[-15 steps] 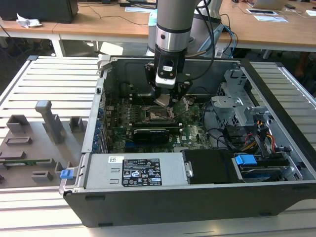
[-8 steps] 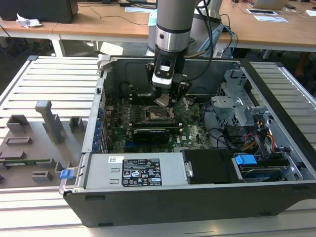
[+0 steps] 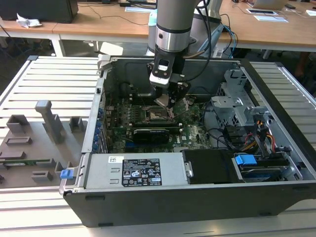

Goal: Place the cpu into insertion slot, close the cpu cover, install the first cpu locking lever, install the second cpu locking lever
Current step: 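Place the cpu into insertion slot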

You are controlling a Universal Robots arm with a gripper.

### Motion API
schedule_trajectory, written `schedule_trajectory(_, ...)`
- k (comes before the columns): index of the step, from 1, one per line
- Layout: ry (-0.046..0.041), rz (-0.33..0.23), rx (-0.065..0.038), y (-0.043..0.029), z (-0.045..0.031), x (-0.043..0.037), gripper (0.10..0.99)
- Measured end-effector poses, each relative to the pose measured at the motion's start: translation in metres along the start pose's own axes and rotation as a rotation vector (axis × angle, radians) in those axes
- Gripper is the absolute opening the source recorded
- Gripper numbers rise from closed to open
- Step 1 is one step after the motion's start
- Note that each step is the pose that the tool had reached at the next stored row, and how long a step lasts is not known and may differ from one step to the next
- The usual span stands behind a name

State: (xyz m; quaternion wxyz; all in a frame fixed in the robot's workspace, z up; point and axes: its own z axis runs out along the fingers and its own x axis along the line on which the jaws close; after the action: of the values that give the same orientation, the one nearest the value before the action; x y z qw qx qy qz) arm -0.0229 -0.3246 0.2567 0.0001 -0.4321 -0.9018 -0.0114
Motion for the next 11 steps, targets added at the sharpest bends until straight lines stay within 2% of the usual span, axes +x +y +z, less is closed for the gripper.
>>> schedule_trajectory(11, -0.0050, 0.113, 0.001, 0.0000, 0.0004, 0.0000, 0.541)
